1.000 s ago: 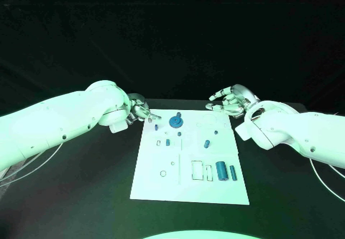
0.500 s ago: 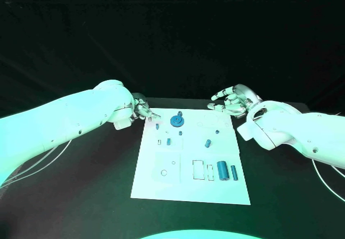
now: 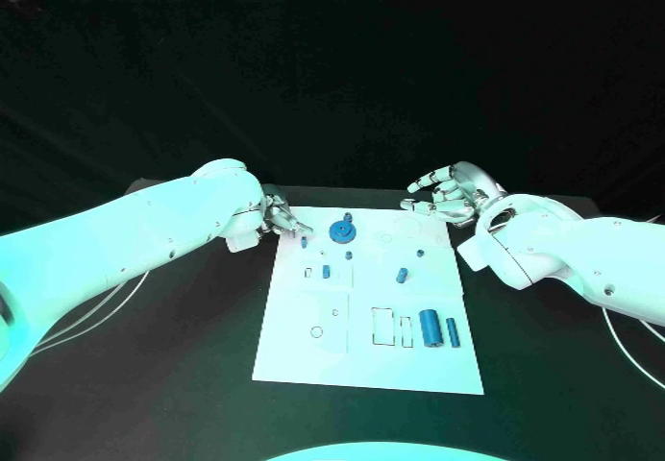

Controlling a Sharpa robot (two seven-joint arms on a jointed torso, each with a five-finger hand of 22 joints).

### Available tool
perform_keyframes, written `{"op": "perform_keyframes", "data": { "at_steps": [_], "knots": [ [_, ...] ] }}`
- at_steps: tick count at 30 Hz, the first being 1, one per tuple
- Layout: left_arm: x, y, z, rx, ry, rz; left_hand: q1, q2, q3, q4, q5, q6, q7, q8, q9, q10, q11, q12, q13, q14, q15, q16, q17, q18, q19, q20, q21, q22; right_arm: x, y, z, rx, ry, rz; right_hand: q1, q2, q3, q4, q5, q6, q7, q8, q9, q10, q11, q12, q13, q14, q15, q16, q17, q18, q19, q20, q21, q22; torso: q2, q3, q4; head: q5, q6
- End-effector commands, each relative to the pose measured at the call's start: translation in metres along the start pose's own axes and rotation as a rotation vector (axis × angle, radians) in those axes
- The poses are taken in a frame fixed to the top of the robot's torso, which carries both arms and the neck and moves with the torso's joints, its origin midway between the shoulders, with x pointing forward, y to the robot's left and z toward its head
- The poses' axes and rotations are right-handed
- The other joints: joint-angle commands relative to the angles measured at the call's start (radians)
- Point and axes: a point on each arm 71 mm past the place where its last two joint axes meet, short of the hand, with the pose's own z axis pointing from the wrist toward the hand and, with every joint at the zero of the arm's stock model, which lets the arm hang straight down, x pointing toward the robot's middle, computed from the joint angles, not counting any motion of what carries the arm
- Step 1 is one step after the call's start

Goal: Assemble the parts on the task board

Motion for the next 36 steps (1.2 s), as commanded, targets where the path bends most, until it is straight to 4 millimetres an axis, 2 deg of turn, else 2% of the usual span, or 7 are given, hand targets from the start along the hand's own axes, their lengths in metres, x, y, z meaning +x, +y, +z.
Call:
{"op": "perform_keyframes", "data": {
  "at_steps": [1,11,14,20,36],
  "knots": [
    [0.0031,-0.0034,0.0010,0.022,0.034,-0.007,0.005,0.001,-0.008,0.000,0.002,0.007,0.001,-0.005,-0.002,0.000,0.008,0.004,0.000,0.081,0.010,0.004,0.205,-0.003,-0.001,0.008,0.003,0.001,0.0009,0.0022,0.0002,-0.025,0.002,-0.008,-0.013,0.002,0.008,0.001,-0.001,-0.006,0.000,0.008,-0.001,-0.015,0.001,-0.017,0.007,0.081,-0.007,-0.009,0.187,0.008,0.078,-0.010,-0.019,0.231,-0.001,0.0001,-0.0002,0.005,-0.002],
    [0.0061,-0.0058,0.0028,0.024,0.048,-0.004,0.012,0.011,-0.010,-0.002,0.002,0.020,-0.001,-0.004,-0.007,0.001,0.007,0.007,0.002,0.081,0.009,0.005,0.206,-0.002,-0.002,0.010,0.003,0.002,0.0015,0.0031,0.0004,-0.029,0.001,-0.007,-0.015,0.002,0.010,0.001,-0.001,-0.007,-0.001,0.010,-0.002,-0.019,0.000,-0.025,0.000,0.079,-0.008,-0.012,0.181,0.009,0.075,-0.011,-0.025,0.228,-0.003,0.0005,0.0007,0.005,-0.006],
    [0.0069,-0.0066,0.0031,0.026,0.052,-0.005,0.016,0.014,-0.011,-0.003,0.003,0.024,-0.002,-0.003,-0.008,0.000,0.006,0.007,0.001,0.081,0.009,0.005,0.206,-0.003,-0.001,0.010,0.004,0.003,0.0017,0.0032,0.0005,-0.029,0.001,-0.007,-0.015,0.002,0.010,0.001,-0.001,-0.007,-0.001,0.010,-0.002,-0.019,0.000,-0.025,0.000,0.079,-0.008,-0.012,0.181,0.009,0.075,-0.011,-0.025,0.228,-0.002,0.0004,-0.0002,0.010,-0.007],
    [0.0083,-0.0076,0.0039,0.026,0.060,-0.005,0.050,0.027,-0.007,-0.005,0.003,0.036,-0.005,-0.004,-0.017,0.003,0.003,0.013,0.005,0.082,0.006,0.006,0.208,-0.003,0.000,0.009,0.005,0.005,0.0019,0.0034,0.0005,-0.030,0.002,-0.007,-0.015,0.002,0.010,0.001,-0.001,-0.007,-0.001,0.010,-0.002,-0.019,0.000,-0.025,0.000,0.079,-0.008,-0.012,0.181,0.009,0.075,-0.011,-0.025,0.228,-0.003,0.0005,0.0004,0.006,-0.008],
    [0.0099,-0.0074,0.0060,0.021,0.067,-0.005,0.097,0.037,0.000,-0.008,0.003,0.051,-0.011,0.003,-0.022,0.003,-0.002,0.015,0.004,0.083,0.003,0.007,0.210,-0.003,0.000,0.008,0.005,0.007,0.0027,0.0040,0.0008,-0.031,0.004,-0.007,-0.015,0.004,0.013,0.001,-0.001,-0.005,-0.002,0.015,-0.002,-0.017,-0.001,-0.024,-0.001,0.079,-0.009,-0.014,0.180,0.010,0.075,-0.012,-0.027,0.226,-0.002,0.0005,0.0003,0.004,-0.012]
  ]
}}
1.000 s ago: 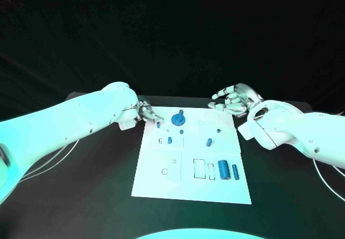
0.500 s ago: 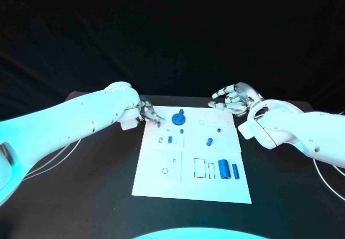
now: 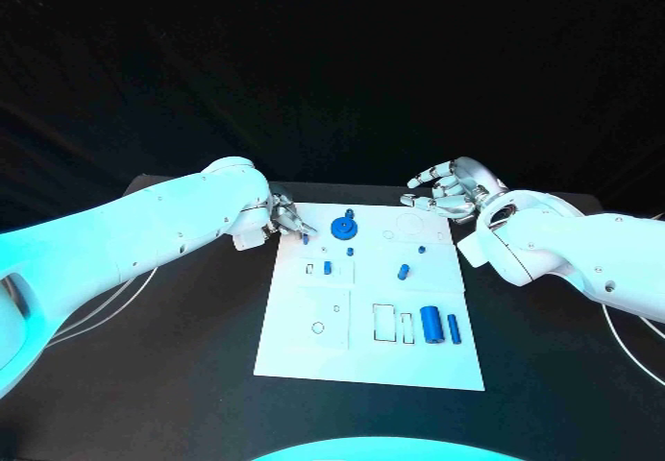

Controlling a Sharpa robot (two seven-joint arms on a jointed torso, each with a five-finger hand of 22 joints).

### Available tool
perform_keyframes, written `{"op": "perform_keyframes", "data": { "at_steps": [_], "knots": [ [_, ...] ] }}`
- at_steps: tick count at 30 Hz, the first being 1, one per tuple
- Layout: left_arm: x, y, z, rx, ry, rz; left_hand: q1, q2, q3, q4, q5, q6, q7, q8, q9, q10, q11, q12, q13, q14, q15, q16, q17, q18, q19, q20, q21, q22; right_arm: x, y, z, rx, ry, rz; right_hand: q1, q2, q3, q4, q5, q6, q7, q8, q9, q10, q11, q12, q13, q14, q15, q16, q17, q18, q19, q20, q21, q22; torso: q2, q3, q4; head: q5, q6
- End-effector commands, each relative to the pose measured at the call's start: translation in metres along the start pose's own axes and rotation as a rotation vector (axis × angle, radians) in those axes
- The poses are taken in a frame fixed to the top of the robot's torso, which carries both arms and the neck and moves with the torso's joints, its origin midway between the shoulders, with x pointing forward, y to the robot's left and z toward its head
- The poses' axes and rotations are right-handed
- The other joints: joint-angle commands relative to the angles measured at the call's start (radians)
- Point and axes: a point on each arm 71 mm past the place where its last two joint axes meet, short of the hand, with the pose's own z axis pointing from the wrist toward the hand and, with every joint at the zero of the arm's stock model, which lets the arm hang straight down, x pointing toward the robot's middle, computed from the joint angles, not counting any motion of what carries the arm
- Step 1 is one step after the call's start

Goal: Assemble the parts on the task board

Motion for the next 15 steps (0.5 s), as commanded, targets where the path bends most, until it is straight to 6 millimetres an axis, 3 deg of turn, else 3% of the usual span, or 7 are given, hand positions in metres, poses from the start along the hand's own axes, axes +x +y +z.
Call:
{"op": "perform_keyframes", "data": {
  "at_steps": [1,15],
  "knots": [
    [0.0019,-0.0022,0.0003,0.015,0.020,0.001,0.025,0.003,0.003,-0.005,0.003,0.013,-0.003,0.005,0.000,0.003,-0.002,0.007,0.000,0.082,0.002,0.004,0.210,-0.003,0.003,0.004,0.005,0.000,0.0005,0.0016,0.0000,-0.020,0.002,-0.008,-0.012,0.000,0.005,-0.001,-0.001,-0.005,-0.002,0.006,-0.001,-0.005,-0.003,-0.005,-0.001,0.083,-0.005,-0.006,0.180,0.010,0.075,-0.005,-0.004,0.227,-0.001,0.0000,0.0002,-0.002,0.000],
    [0.0023,-0.0027,0.0003,0.023,0.021,-0.009,0.137,0.032,0.049,-0.020,0.001,0.020,-0.023,0.054,0.023,0.006,-0.020,0.009,0.001,0.084,-0.013,0.006,0.213,-0.003,0.002,-0.004,0.004,0.002,0.0011,0.0019,0.0001,-0.020,0.004,-0.008,-0.012,0.002,0.008,-0.001,-0.001,-0.004,-0.003,0.008,-0.001,-0.001,-0.004,-0.002,0.001,0.083,-0.006,-0.006,0.180,0.010,0.075,-0.005,-0.003,0.227,-0.001,0.0000,-0.0001,-0.002,-0.005]
  ]
}}
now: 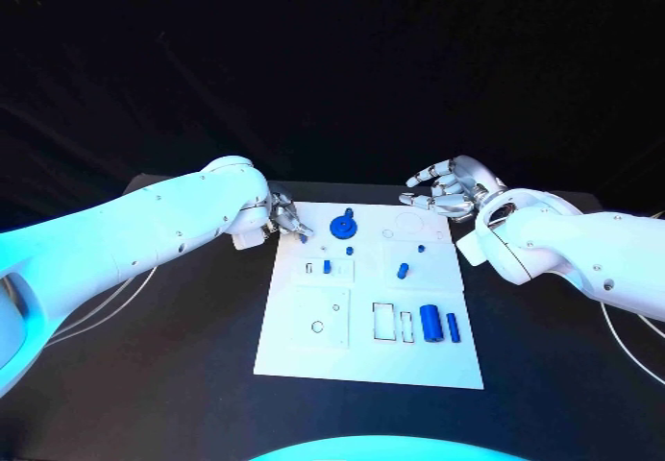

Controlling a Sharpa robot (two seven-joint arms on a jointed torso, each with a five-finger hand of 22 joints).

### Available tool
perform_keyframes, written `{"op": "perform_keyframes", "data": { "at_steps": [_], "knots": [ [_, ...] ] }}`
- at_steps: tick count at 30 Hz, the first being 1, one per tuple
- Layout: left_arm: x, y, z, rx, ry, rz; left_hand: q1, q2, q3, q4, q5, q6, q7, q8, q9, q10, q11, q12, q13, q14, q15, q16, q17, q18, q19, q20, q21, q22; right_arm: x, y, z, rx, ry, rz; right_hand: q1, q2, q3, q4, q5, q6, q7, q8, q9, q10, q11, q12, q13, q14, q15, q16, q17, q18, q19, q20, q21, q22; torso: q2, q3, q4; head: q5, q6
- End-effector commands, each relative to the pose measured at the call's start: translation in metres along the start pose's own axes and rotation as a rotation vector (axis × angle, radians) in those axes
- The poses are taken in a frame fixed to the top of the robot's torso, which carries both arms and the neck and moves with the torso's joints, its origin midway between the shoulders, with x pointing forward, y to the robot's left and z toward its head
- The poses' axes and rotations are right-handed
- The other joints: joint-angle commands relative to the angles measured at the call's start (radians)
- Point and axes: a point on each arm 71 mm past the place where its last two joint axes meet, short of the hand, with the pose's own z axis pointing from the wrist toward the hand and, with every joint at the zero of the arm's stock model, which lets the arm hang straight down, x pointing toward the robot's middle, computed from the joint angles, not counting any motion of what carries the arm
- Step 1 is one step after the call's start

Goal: Assemble the parts on the task board

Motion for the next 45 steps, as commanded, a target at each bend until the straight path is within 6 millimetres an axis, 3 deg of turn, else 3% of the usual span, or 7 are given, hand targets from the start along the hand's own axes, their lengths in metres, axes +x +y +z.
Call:
{"op": "perform_keyframes", "data": {
  "at_steps": [1,9,20,35,45],
  "knots": [
    [0.002,-0.003,0.000,0.021,0.015,-0.011,0.028,0.005,0.017,-0.003,0.001,-0.001,-0.011,0.013,0.007,0.000,-0.008,0.005,0.000,0.085,-0.008,0.006,0.213,-0.003,0.002,-0.004,0.005,0.002,0.001,0.001,0.000,-0.018,0.003,-0.008,-0.012,0.002,0.005,0.001,-0.001,-0.004,-0.003,0.005,-0.001,-0.001,-0.004,-0.002,0.001,0.083,-0.006,-0.006,0.180,0.010,0.075,-0.005,-0.003,0.227,0.000,-0.0005,-0.0001,0.001,-0.002],
    [0.000,-0.002,0.000,0.035,0.007,-0.057,0.100,0.017,0.133,-0.044,-0.001,-0.028,-0.015,0.050,0.039,-0.002,-0.013,0.000,-0.006,0.084,-0.012,0.005,0.211,-0.002,-0.004,-0.006,0.001,-0.001,0.000,0.001,0.000,-0.016,0.004,-0.009,-0.013,0.003,0.006,0.001,-0.001,-0.002,-0.004,0.006,-0.001,0.002,-0.004,0.001,0.003,0.083,-0.006,-0.006,0.180,0.009,0.075,-0.006,-0.003,0.227,0.000,-0.0008,0.0006,0.001,-0.003],
    [0.000,0.004,-0.005,0.057,0.006,-0.121,0.048,-0.028,0.323,-0.113,-0.001,-0.050,-0.009,0.092,0.073,0.004,-0.009,0.001,-0.009,0.083,-0.009,0.004,0.208,-0.002,-0.006,-0.007,0.002,0.002,0.000,0.000,0.000,-0.013,0.006,-0.010,-0.014,0.003,0.006,0.001,-0.001,-0.001,-0.004,0.008,0.000,0.005,-0.004,0.004,0.005,0.083,-0.007,-0.006,0.181,0.009,0.075,-0.006,-0.003,0.227,-0.001,-0.0012,0.0012,0.004,-0.006],
    [0.008,0.013,-0.029,0.106,0.067,-0.161,-0.018,-0.057,0.441,-0.183,0.001,-0.044,-0.011,0.113,0.086,0.020,-0.012,0.009,-0.001,0.087,-0.012,0.009,0.217,-0.004,0.005,-0.011,0.009,0.016,-0.002,-0.002,0.000,-0.011,-0.001,-0.011,-0.014,0.003,0.006,0.001,-0.001,-0.001,-0.004,0.008,0.000,0.005,-0.005,0.004,0.005,0.083,-0.007,-0.006,0.180,0.009,0.075,-0.006,-0.003,0.227,-0.005,0.0001,0.0019,0.011,-0.010],
    [0.016,0.014,-0.041,0.168,0.012,-0.054,-0.045,-0.067,0.482,-0.212,0.003,-0.035,-0.012,0.118,0.088,0.029,-0.014,0.012,0.003,0.091,-0.014,0.015,0.227,-0.007,0.017,-0.013,0.017,0.030,-0.002,-0.003,-0.001,-0.009,-0.001,-0.010,-0.015,0.003,0.007,0.001,-0.001,0.000,-0.004,0.009,0.000,0.007,-0.005,0.006,0.006,0.083,-0.007,-0.006,0.181,0.009,0.076,-0.006,-0.001,0.228,-0.003,-0.0006,0.0017,0.013,-0.009]
  ]
}}
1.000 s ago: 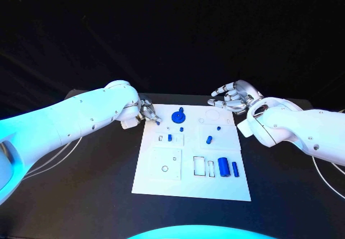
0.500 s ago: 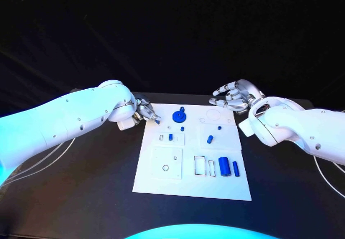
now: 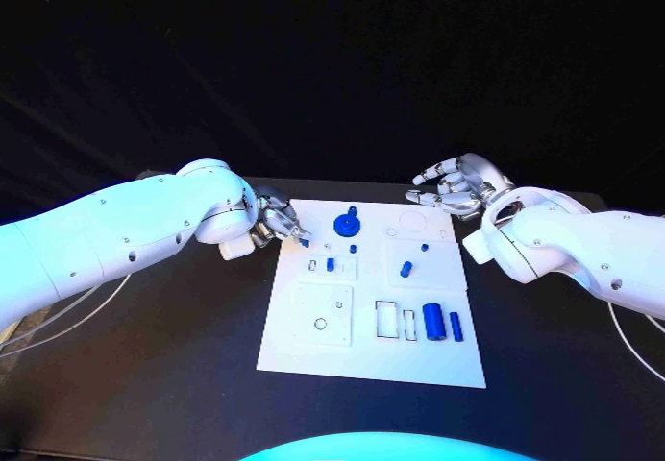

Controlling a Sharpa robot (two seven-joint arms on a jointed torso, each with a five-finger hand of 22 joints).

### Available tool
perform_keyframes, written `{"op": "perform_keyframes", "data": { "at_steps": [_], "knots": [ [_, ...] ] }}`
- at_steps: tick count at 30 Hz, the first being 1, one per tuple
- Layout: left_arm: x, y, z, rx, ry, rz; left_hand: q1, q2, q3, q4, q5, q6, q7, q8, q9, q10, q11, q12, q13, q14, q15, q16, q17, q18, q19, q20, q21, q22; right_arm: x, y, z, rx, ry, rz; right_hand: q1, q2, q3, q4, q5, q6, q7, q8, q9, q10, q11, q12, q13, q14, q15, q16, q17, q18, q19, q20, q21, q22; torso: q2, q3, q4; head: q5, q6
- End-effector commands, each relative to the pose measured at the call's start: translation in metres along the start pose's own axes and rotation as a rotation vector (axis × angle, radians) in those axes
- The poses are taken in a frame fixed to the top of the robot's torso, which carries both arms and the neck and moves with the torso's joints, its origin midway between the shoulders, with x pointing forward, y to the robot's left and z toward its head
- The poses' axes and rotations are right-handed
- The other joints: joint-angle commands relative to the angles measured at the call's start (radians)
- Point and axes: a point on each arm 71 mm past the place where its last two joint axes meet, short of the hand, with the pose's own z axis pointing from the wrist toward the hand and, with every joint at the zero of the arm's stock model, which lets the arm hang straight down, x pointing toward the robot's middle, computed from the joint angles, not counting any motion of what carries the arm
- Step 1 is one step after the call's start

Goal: Assemble the parts on the task board

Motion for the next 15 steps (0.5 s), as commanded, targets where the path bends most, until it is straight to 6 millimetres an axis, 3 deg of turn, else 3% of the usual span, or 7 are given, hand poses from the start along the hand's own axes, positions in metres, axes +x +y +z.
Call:
{"op": "perform_keyframes", "data": {
  "at_steps": [1,7,15],
  "knots": [
    [0.004,-0.003,-0.003,0.049,-0.041,0.064,-0.017,-0.003,0.190,-0.180,0.003,0.007,-0.004,0.006,0.001,0.011,0.001,0.007,0.003,0.091,-0.006,0.007,0.229,-0.008,0.012,0.001,0.007,0.006,0.001,0.001,-0.001,-0.016,0.005,-0.008,-0.011,-0.001,0.007,0.001,-0.002,0.000,-0.004,0.005,-0.001,0.003,-0.001,0.006,0.006,0.083,-0.007,-0.006,0.181,0.009,0.076,-0.006,-0.001,0.228,0.001,-0.0005,0.0002,0.000,-0.001],
    [0.015,-0.001,-0.004,0.075,-0.074,0.096,-0.028,-0.008,0.207,-0.190,0.004,0.013,-0.006,0.007,0.000,0.017,-0.001,0.010,0.006,0.093,-0.007,0.010,0.234,-0.010,0.020,0.000,0.012,0.014,0.001,0.000,-0.001,-0.014,0.005,-0.008,-0.011,-0.001,0.007,0.001,-0.002,0.000,-0.004,0.005,-0.001,0.003,-0.001,0.006,0.006,0.083,-0.007,-0.006,0.181,0.009,0.076,-0.006,-0.001,0.228,0.001,-0.0015,0.0021,0.000,-0.005],
    [0.029,0.002,-0.003,0.101,-0.080,0.137,-0.037,-0.012,0.219,-0.198,0.005,0.018,-0.008,0.008,0.000,0.022,-0.002,0.011,0.007,0.095,-0.009,0.013,0.239,-0.011,0.027,-0.002,0.017,0.022,0.002,-0.003,-0.002,-0.009,0.008,-0.007,-0.011,-0.001,0.007,0.001,-0.002,0.000,-0.004,0.005,-0.001,0.003,-0.001,0.006,0.006,0.083,-0.007,-0.006,0.181,0.009,0.076,-0.006,-0.001,0.228,0.002,-0.0016,-0.0009,0.003,-0.007]
  ]
}}
